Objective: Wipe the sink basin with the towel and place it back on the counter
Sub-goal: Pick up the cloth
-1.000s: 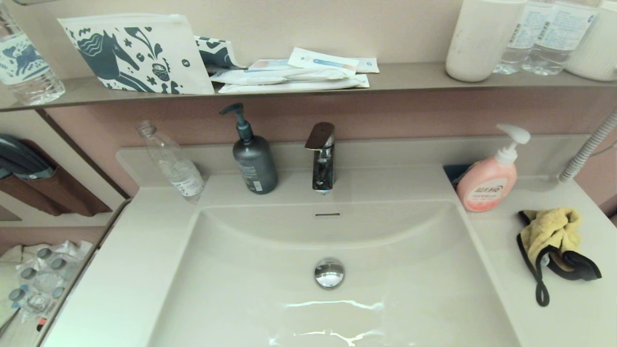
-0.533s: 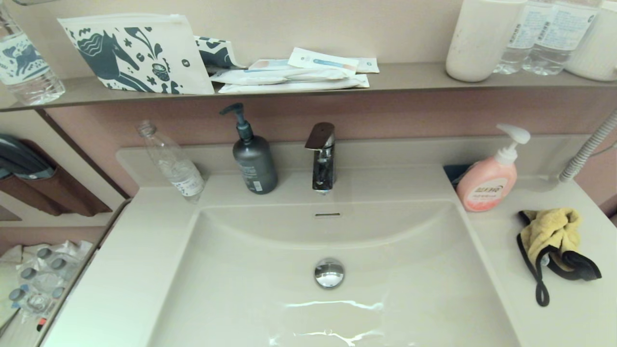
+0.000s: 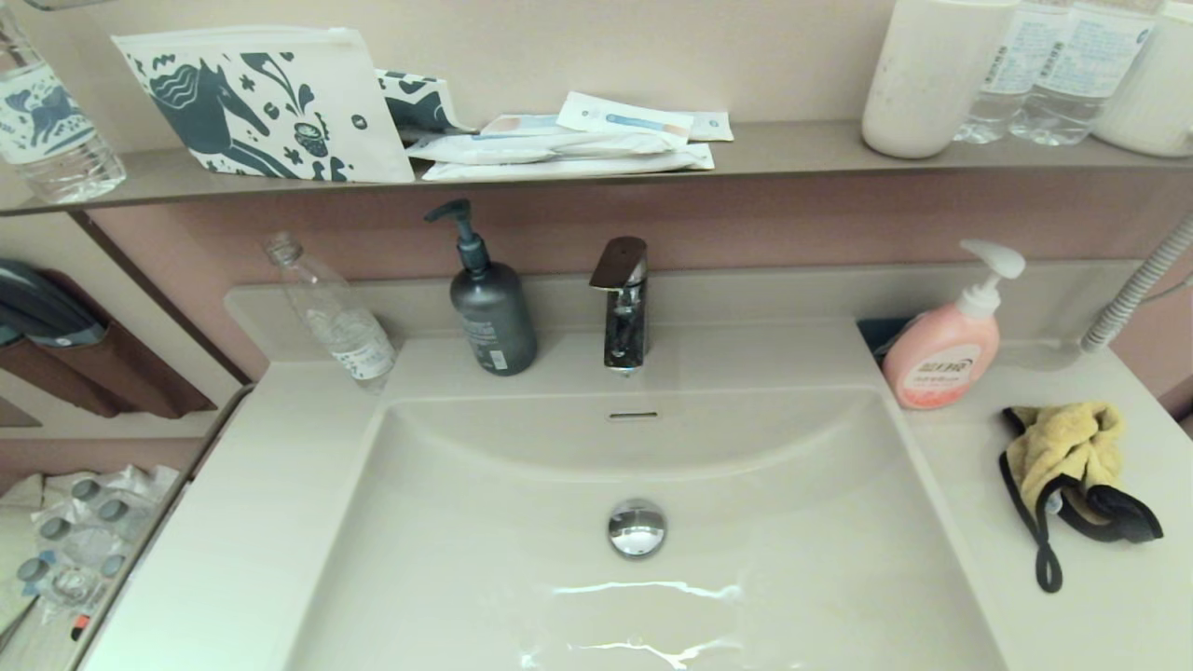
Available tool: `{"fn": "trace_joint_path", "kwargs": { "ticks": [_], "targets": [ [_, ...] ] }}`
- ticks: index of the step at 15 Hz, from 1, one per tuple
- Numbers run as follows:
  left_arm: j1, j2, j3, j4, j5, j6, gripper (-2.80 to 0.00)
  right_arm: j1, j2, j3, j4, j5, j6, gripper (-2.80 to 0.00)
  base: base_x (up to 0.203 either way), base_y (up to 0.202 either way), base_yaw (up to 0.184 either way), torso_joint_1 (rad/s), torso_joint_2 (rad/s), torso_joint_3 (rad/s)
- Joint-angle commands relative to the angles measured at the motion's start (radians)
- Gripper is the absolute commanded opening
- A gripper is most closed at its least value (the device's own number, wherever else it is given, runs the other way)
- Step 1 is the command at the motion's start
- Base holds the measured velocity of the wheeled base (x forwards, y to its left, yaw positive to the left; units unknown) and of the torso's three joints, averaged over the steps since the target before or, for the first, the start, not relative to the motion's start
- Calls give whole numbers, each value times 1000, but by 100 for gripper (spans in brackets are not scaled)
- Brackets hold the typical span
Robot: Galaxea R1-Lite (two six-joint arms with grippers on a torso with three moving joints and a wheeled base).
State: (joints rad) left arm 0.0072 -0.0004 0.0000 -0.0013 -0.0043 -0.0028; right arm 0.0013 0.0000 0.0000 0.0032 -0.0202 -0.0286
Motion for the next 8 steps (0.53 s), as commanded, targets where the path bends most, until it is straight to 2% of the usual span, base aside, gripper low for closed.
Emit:
{"fn": "trace_joint_path", "kwargs": {
  "ticks": [1,4,8],
  "targets": [
    [0,2,0,0,0,0,-280,0,2,-2,4,6,-29,-280,0,0,0,0,0,0],
    [0,2,0,0,0,0,-280,0,13,-24,7,11,-33,-280,0,0,0,0,0,0],
    [0,2,0,0,0,0,-280,1,213,-193,12,4,-12,-280,0,0,0,0,0,0]
  ]
}}
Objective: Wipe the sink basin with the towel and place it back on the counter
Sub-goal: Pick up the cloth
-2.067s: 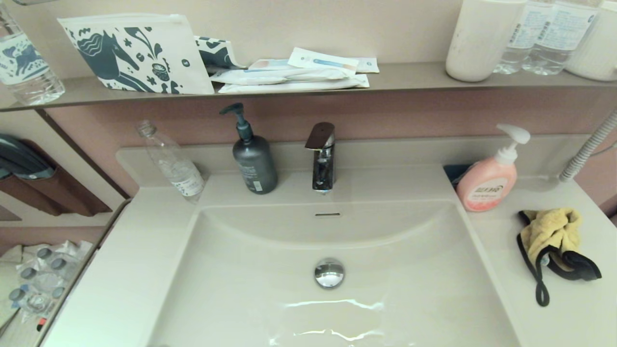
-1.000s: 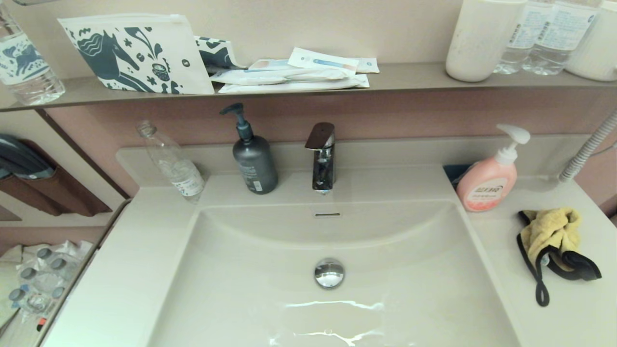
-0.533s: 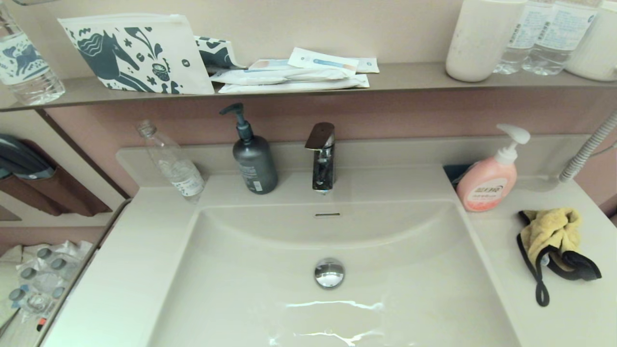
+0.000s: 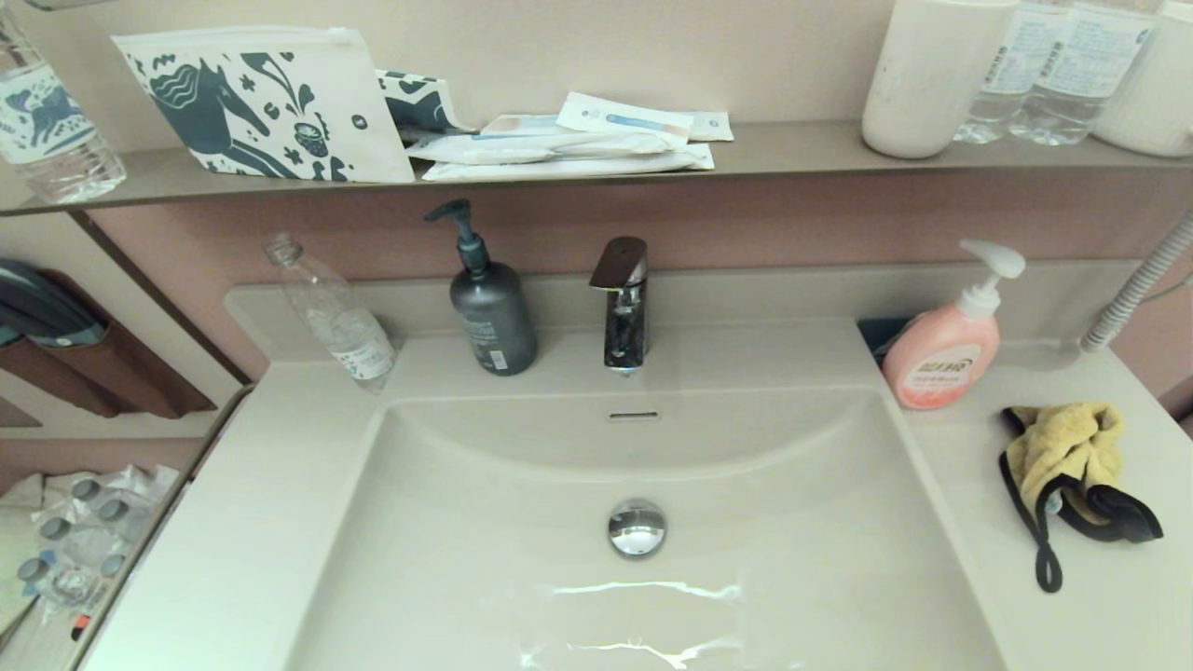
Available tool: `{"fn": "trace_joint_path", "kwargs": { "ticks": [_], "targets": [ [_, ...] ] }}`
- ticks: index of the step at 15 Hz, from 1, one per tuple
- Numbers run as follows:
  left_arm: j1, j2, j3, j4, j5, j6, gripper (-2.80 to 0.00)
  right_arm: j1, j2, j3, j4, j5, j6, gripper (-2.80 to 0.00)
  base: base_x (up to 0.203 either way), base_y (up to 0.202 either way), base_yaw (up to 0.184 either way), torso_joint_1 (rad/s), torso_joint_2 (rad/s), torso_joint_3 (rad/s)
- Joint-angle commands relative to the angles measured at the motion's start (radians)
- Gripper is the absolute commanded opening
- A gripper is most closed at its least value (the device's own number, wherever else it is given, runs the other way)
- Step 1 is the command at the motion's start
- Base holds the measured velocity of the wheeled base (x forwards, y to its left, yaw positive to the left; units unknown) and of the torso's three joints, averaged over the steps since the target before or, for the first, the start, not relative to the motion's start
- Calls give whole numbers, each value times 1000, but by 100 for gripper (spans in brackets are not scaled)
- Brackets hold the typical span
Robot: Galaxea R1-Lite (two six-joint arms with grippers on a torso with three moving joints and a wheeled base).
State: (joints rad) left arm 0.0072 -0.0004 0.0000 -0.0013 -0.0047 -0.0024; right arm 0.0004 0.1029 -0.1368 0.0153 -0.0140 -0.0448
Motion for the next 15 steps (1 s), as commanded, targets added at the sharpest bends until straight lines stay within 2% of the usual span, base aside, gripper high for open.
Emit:
{"fn": "trace_joint_path", "kwargs": {
  "ticks": [1,7,13,14,15],
  "targets": [
    [0,2,0,0,0,-1,-280,2,198,-121,-1,-8,21,-280,0,0,0,0,0,0],
    [0,2,0,0,0,-1,-280,0,773,-517,-2,-91,163,-280,0,0,0,0,0,0],
    [0,2,0,0,0,-1,-280,-37,1230,-660,4,-135,193,-280,0,0,0,0,0,0],
    [0,2,0,0,0,-1,-280,-44,1281,-669,8,-155,193,0,0,0,0,0,0,0],
    [0,2,0,0,0,-1,-280,-47,1311,-679,25,-176,192,0,0,0,0,0,0,0]
  ]
}}
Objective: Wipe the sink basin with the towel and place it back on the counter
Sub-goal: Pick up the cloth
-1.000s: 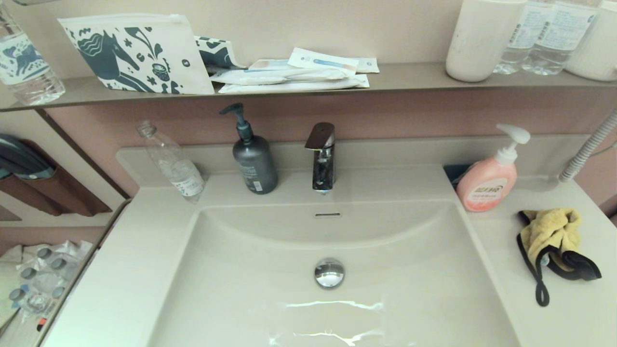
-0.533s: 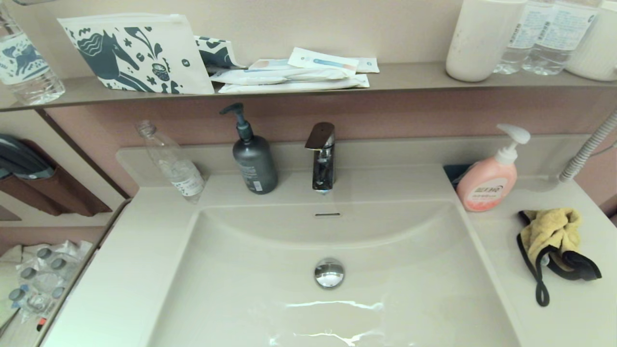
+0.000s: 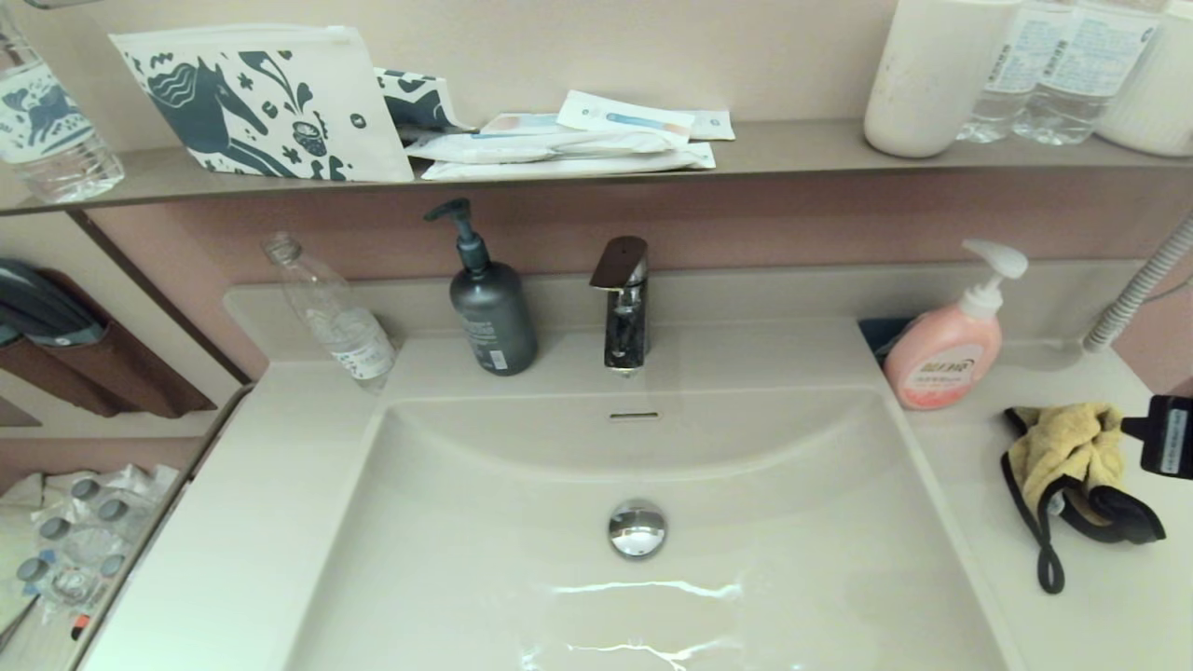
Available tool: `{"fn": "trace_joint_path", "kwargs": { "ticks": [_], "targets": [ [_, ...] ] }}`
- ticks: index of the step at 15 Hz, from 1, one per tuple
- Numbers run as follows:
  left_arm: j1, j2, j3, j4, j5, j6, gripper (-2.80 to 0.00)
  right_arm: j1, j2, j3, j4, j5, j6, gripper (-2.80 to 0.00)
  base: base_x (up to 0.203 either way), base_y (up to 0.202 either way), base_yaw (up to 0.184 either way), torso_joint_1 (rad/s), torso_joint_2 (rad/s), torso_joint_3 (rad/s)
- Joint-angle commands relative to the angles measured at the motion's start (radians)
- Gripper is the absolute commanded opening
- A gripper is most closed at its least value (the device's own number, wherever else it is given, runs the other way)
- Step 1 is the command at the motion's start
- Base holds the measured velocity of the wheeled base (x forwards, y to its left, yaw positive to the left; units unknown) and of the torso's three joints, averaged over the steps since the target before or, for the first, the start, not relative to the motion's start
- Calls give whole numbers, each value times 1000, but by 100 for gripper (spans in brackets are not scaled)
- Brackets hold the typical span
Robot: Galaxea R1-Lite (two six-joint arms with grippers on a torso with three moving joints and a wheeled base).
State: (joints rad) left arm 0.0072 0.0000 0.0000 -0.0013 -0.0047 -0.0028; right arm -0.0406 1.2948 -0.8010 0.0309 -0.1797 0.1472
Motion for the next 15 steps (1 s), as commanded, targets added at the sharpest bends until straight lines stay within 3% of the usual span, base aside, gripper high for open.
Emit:
{"fn": "trace_joint_path", "kwargs": {
  "ticks": [1,4,6,8,15],
  "targets": [
    [0,2,0,0,0,0,-280,-6,128,-36,71,-15,0,0,0,0,0,0,0,0],
    [0,2,0,0,0,0,-280,-18,176,-162,271,-21,-9,0,0,0,0,0,0,0],
    [0,2,0,0,0,0,-280,-39,216,-208,332,-55,-72,0,0,0,0,0,0,0],
    [0,2,0,0,0,0,-280,-42,260,-221,330,-108,-100,0,0,0,0,0,0,0],
    [0,2,0,0,0,0,-280,-47,379,-230,207,-108,-151,0,0,0,0,0,0,0]
  ]
}}
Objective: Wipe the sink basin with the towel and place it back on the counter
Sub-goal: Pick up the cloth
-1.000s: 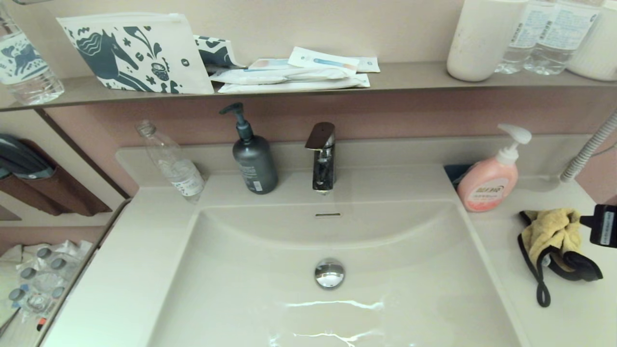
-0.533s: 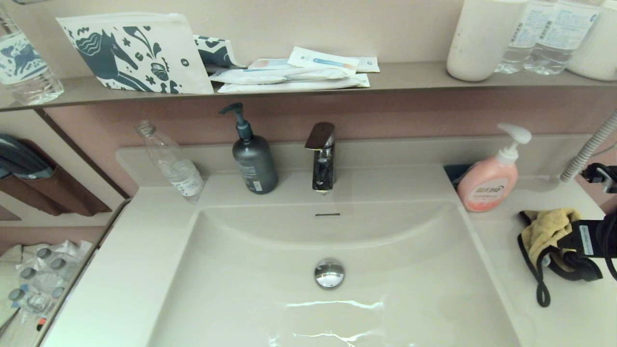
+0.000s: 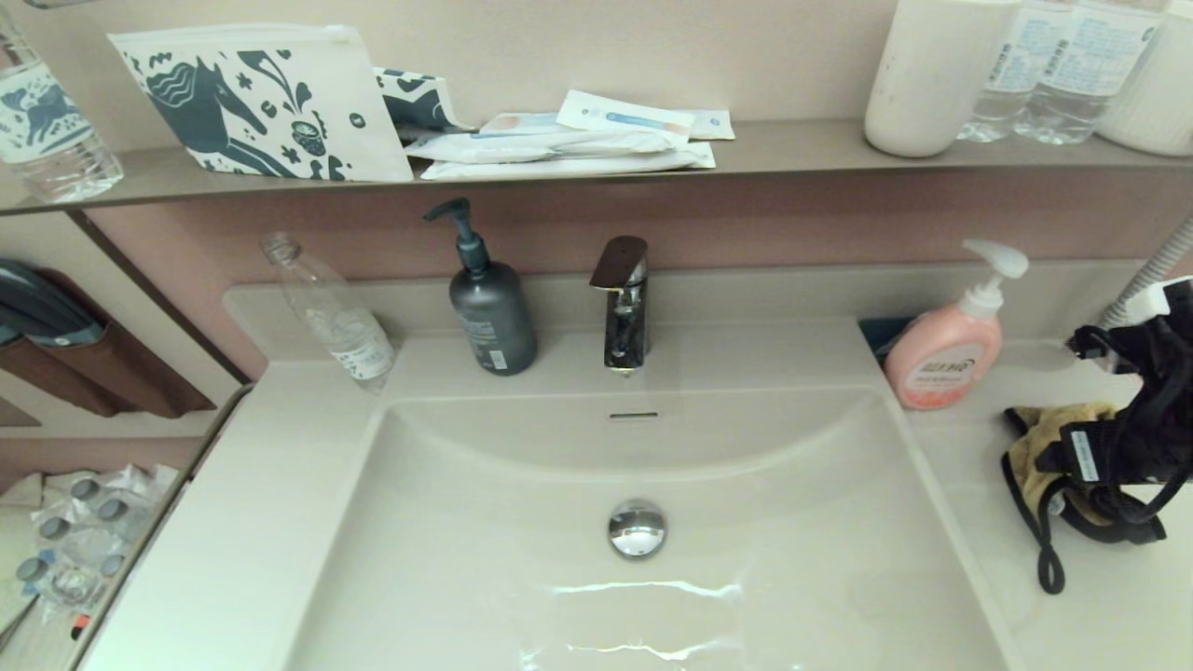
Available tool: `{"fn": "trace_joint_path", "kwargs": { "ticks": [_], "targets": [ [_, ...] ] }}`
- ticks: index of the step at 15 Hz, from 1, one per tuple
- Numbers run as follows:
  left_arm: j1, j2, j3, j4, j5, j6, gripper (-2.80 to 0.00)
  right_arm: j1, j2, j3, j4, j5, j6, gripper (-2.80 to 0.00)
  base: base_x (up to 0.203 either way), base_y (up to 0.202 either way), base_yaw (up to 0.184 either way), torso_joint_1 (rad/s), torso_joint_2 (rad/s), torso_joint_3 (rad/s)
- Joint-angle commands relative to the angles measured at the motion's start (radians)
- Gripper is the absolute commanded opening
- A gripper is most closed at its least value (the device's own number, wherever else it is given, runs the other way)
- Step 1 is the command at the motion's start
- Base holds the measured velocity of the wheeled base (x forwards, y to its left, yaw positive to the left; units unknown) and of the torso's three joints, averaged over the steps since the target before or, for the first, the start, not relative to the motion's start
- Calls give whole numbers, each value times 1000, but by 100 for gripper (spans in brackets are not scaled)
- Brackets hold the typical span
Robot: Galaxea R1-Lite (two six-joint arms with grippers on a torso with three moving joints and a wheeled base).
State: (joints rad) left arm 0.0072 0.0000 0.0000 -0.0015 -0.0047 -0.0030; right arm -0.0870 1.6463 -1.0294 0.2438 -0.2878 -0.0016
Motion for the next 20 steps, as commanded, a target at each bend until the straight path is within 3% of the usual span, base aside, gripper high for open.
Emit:
{"fn": "trace_joint_path", "kwargs": {
  "ticks": [1,9,13,18,19,20],
  "targets": [
    [0,2,0,0,0,0,-280,1,30,1,-47,12,-11,0,0,0,0,0,0,0],
    [0,2,0,0,0,0,-280,-105,84,11,-232,59,-167,0,0,0,0,0,0,0],
    [0,2,0,0,0,0,-280,-125,114,37,-255,98,-175,0,0,0,0,0,0,0],
    [0,2,0,0,0,0,-280,-121,167,101,-527,98,-171,0,0,0,0,0,0,0],
    [0,2,0,0,0,0,-280,-119,168,112,-546,98,-173,-280,0,0,0,0,0,0],
    [0,2,0,0,0,0,-280,-118,167,127,-547,102,-172,-280,0,0,0,0,0,0]
  ]
}}
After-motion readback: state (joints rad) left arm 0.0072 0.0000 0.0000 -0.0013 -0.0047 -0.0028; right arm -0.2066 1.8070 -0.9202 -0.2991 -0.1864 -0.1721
